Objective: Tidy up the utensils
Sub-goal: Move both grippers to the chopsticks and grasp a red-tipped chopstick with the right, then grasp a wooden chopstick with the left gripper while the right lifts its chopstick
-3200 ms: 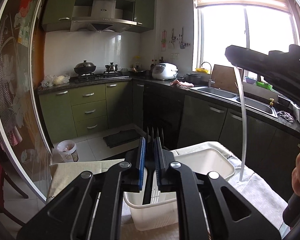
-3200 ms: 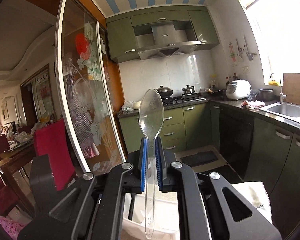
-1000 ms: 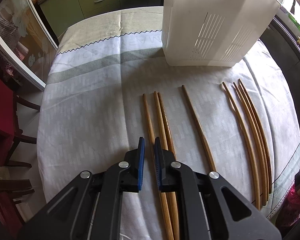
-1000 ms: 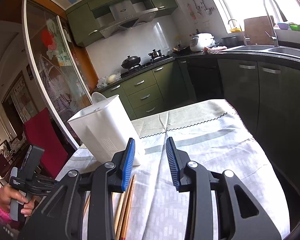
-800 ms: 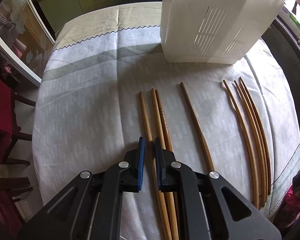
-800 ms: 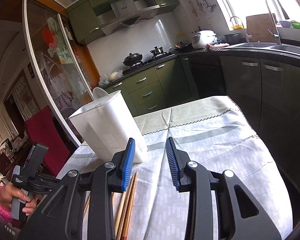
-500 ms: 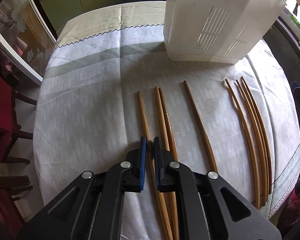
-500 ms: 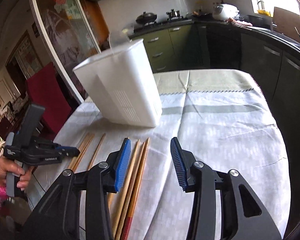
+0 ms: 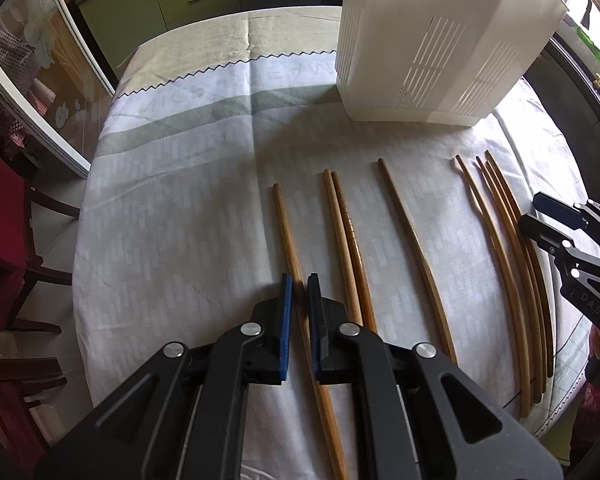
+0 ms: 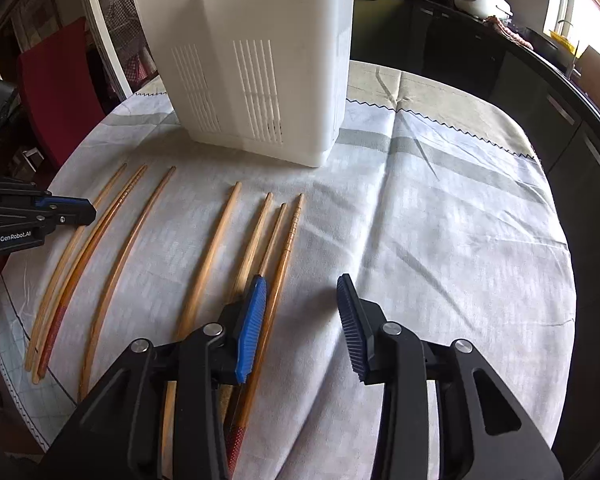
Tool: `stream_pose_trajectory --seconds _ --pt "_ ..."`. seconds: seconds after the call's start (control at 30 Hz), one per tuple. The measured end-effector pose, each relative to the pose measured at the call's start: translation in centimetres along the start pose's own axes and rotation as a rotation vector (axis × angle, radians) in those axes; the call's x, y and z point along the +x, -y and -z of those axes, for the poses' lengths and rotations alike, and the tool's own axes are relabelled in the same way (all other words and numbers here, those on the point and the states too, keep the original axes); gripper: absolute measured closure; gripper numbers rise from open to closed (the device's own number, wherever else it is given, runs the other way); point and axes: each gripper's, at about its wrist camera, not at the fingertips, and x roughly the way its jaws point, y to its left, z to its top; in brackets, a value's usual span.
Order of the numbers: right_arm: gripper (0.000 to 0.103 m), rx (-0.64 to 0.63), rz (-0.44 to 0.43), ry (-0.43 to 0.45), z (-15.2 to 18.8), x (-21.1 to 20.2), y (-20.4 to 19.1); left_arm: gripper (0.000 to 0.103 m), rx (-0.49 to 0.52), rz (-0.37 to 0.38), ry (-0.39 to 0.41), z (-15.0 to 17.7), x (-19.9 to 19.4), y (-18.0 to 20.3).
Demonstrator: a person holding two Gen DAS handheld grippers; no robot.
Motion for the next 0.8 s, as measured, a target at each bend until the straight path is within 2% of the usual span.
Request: stream_pose_trajectory --seconds 0.2,0.37,0.5,0.6,0.8 --pt "0.084 -0.022 0.035 -0.015 -0.2 0.0 -0.5 0.095 0.008 -0.002 0.01 0.1 -0.1 0.0" --pt "0.084 -0.015 0.013 -0.031 -1.3 0.6 -0.7 0.095 0.01 -0.009 0.012 0.1 0.0 0.3" --pt "0.093 0.012 -0.027 -0.058 -2.4 1.1 -0.2 0.095 0.012 -0.009 0.006 -0.2 0.0 0.4" --pt "0.095 0.029 -0.047 -0.069 -2.7 1.3 0.2 0.095 0.014 -0.009 -0.001 -0.4 0.0 0.5" --pt "0.096 0.022 -0.036 -0.078 -3.0 1.5 0.1 0.095 0.015 -0.016 -0.007 -0.8 0.0 0.7"
